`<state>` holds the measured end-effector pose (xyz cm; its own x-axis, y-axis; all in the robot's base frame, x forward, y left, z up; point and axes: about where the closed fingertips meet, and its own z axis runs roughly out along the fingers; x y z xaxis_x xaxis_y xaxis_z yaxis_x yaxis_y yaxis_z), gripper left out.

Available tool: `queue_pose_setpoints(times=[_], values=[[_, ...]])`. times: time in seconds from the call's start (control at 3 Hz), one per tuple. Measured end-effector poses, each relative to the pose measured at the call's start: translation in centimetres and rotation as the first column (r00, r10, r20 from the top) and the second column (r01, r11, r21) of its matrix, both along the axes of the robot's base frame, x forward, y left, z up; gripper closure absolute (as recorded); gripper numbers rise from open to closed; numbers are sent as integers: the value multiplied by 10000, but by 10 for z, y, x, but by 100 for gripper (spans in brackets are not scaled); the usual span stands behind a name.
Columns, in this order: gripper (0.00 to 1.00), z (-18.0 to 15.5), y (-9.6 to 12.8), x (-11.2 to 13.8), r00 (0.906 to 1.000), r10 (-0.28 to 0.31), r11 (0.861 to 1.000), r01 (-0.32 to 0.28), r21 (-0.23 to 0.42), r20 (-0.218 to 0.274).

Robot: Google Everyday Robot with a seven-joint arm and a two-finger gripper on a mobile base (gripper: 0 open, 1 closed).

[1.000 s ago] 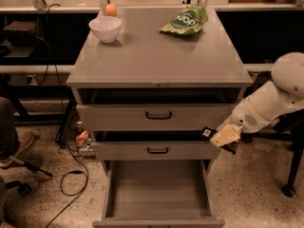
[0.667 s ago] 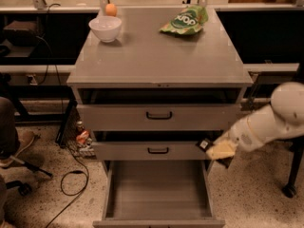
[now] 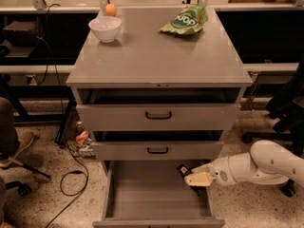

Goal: Place rxbar chocolate into bottom drawer

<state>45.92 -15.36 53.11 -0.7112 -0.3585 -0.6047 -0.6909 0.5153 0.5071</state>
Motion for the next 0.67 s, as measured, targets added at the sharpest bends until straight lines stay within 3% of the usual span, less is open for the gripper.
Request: queue_pose_setpoints(times=[0.33,0.67], values=[[100,-12,3,3,10000,-67,9999,67,129,20],[100,-51,17,15,9998,-122,9999,120,93,166]])
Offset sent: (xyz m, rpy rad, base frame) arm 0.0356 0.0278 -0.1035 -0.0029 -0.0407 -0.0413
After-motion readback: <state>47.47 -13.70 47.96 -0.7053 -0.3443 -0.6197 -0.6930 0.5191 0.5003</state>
